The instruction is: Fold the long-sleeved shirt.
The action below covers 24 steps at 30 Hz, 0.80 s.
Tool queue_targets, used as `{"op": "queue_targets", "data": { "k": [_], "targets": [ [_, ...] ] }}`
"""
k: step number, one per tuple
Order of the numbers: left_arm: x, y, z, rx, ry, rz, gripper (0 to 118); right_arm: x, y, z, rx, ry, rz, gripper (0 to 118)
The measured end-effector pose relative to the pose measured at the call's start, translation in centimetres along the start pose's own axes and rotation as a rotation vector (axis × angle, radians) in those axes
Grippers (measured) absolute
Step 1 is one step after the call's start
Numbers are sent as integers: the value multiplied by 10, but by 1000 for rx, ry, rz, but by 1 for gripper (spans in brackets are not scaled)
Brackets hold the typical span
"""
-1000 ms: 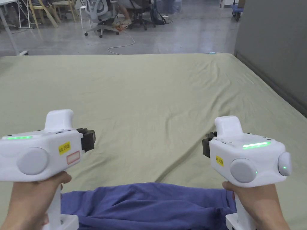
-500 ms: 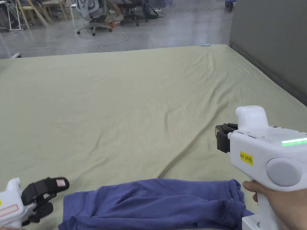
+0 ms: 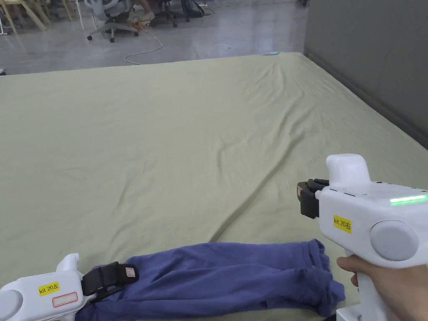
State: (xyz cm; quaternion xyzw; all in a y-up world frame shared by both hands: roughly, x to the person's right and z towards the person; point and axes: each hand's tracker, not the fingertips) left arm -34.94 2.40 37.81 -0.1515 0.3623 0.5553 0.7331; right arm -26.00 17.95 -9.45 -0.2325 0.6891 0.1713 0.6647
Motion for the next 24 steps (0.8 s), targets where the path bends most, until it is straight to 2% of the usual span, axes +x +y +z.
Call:
{"op": "queue_targets", "data": {
  "k": [1, 2, 3, 4, 5, 6, 7, 9, 10, 13, 15, 18, 20, 22, 24],
  "targets": [
    [-2, 2, 1, -4, 68, -47, 105, 1, -1, -1, -9, -3, -4, 0],
    [5, 0, 2, -8, 166, -110, 82, 3, -1, -3, -17, -6, -5, 0],
    [12, -3, 5, -10, 304, -182, 29, 4, -3, -4, -18, -7, -7, 0],
    [16, -3, 10, -4, 412, -224, 7, 6, -4, -6, -19, -7, -11, 0],
    [11, -2, 22, -6, 302, -178, 7, 7, -5, -7, -20, -5, -19, 0],
    [6, 0, 31, 1, 90, -67, 7, 8, -5, -8, -23, -2, -28, 0],
    [6, 0, 35, 15, 31, -41, 7, 9, -5, -10, -27, 2, -32, 0],
    [6, -1, 33, 40, 113, -152, 7, 9, -6, -12, -30, 2, -36, 0],
    [6, -1, 33, 38, 129, -157, 7, 9, -6, -12, -29, 1, -41, 0],
    [-8, 6, 34, 76, 31, -27, 7, 10, -6, -9, -26, 5, -52, 0],
    [-19, 15, 41, 131, 97, -34, 7, 10, -5, -5, -23, -3, -50, 0],
    [-40, 26, 54, 171, 106, 64, 6, 10, -5, 2, -23, -13, -43, 0],
    [-51, 30, 65, 178, 100, 55, 6, 10, -5, 4, -19, -17, -44, 0],
    [-53, 33, 73, 209, 161, 43, 6, 9, -5, 4, -18, -22, -47, 0],
    [-68, 39, 91, 251, 186, 129, 6, 9, -6, 2, -22, -22, -44, 0]
  ]
}}
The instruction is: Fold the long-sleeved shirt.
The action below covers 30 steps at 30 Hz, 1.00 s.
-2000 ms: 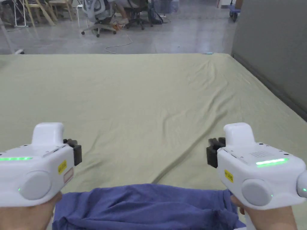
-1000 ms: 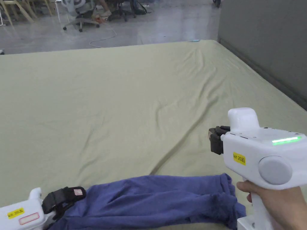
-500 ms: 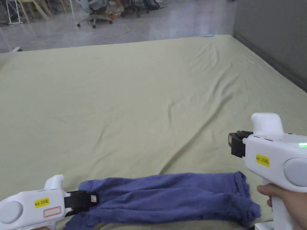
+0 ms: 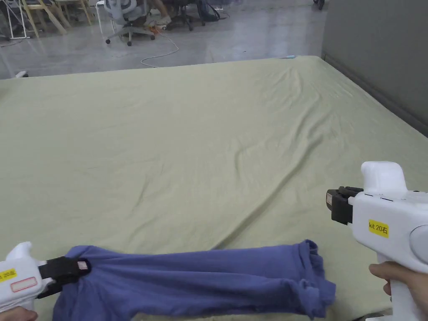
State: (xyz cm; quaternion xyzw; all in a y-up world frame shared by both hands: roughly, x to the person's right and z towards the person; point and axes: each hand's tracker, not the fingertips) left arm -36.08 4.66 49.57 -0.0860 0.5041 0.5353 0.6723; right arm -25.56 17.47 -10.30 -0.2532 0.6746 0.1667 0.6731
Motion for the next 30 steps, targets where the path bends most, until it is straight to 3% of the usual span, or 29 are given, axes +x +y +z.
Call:
{"op": "queue_targets", "data": {
  "k": [5, 9, 14, 17, 24, 30],
  "targets": [
    [-44, 26, 42, 109, 143, 87, 6, -5, -1, -2, -8, 18, 6, 0],
    [-50, 33, 58, 48, 67, 47, 6, -12, -2, -10, -18, 43, 18, 0],
    [35, 13, 70, 23, -161, -7, 6, -18, -1, -11, -17, 77, 20, 0],
    [121, -12, 68, -49, -315, -93, 6, -20, 0, -9, -10, 91, 24, 0],
    [253, -72, -29, -273, -360, -171, 6, -12, -10, -4, -1, 89, -2, 0],
    [273, -123, -142, -470, -275, -150, 7, 4, -22, -1, -18, 82, -44, 0]
  ]
}}
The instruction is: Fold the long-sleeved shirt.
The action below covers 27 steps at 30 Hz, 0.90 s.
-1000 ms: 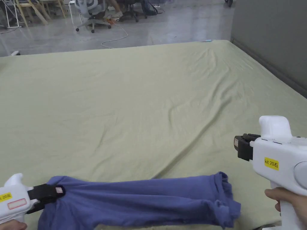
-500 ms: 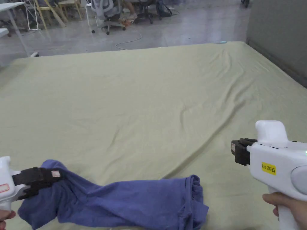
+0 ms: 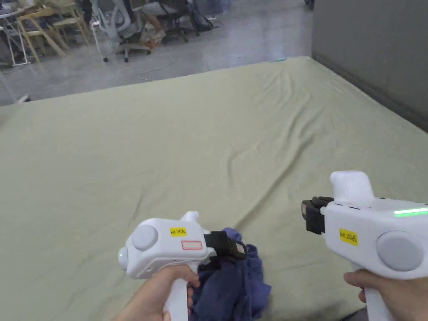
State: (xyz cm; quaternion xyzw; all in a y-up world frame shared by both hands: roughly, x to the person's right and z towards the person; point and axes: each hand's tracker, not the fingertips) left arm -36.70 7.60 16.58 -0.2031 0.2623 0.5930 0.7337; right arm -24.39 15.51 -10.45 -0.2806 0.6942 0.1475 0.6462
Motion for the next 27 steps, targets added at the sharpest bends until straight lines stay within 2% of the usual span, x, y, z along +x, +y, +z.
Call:
{"op": "queue_targets", "data": {
  "k": [2, 3, 4, 6, 7, 9, 11, 12, 13, 14, 15, 16, 18, 20, 24, 27],
  "targets": [
    [-7, -3, -23, -19, 87, 24, 12, 4, -4, 4, -4, -3, -2, 0],
    [-15, -5, -26, -4, 123, 42, 33, 6, -5, 6, -5, -5, -5, 0],
    [-20, -6, -25, 14, 86, 40, 57, 8, -6, 7, -7, -6, -10, 0],
    [-16, -5, -9, 66, -74, 70, 89, 12, -9, 8, -11, -7, -18, 0],
    [-12, -1, 3, 64, -52, 72, 99, 13, -9, 7, -14, -9, -20, 0],
    [7, -3, 41, 143, -61, -44, 105, 15, -11, 6, -21, -10, -24, 0],
    [23, -17, 83, 340, -106, -127, 108, 15, -12, 5, -24, -10, -31, 0],
    [24, -26, 100, 426, -113, -143, 107, 15, -12, 4, -28, -6, -34, 0],
    [23, -33, 113, 469, -100, -137, 99, 14, -13, 2, -32, -4, -37, 0],
    [19, -43, 121, 481, -88, -160, 74, 13, -13, 1, -36, 1, -38, 0],
    [14, -56, 125, 529, -49, -218, 16, 12, -14, 0, -40, 5, -39, 0],
    [13, -67, 121, 554, 55, -290, 0, 10, -14, -2, -44, 9, -40, 0],
    [16, -91, 89, 583, 424, -426, 0, 9, -16, -7, -57, 17, -36, 0],
    [12, -109, 55, 541, 566, -524, 0, 6, -16, -9, -71, 23, -26, 0],
    [15, -116, -6, 459, 490, -512, 0, 2, -16, -4, -77, 17, -13, 0],
    [26, -117, -48, 404, 509, -549, 0, 5, -17, -1, -82, 2, -6, 0]
  ]
}}
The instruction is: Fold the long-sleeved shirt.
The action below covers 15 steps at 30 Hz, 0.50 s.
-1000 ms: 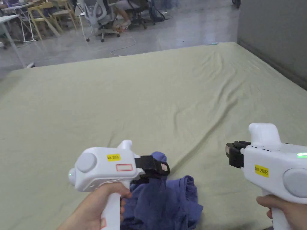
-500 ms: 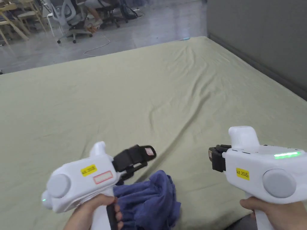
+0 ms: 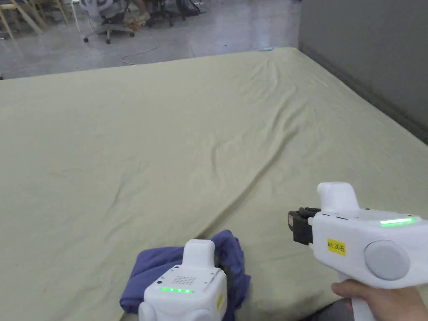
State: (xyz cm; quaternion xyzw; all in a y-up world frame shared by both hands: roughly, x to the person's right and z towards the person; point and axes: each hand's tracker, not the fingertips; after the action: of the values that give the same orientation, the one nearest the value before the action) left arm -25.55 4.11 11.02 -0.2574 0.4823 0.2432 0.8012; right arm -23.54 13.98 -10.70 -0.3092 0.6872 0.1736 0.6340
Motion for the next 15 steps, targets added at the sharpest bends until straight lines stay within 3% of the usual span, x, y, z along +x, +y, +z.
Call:
{"op": "queue_targets", "data": {
  "k": [6, 9, 15],
  "targets": [
    [19, -2, -41, -100, -91, 27, 0, 8, 2, 8, -24, 0, -21, 0],
    [1, 18, -20, -106, -118, 58, 0, -4, 13, 7, 0, 119, -28, 0],
    [-90, 72, 45, -69, -203, 394, 0, -40, 9, -57, -141, 399, -116, 0]
  ]
}}
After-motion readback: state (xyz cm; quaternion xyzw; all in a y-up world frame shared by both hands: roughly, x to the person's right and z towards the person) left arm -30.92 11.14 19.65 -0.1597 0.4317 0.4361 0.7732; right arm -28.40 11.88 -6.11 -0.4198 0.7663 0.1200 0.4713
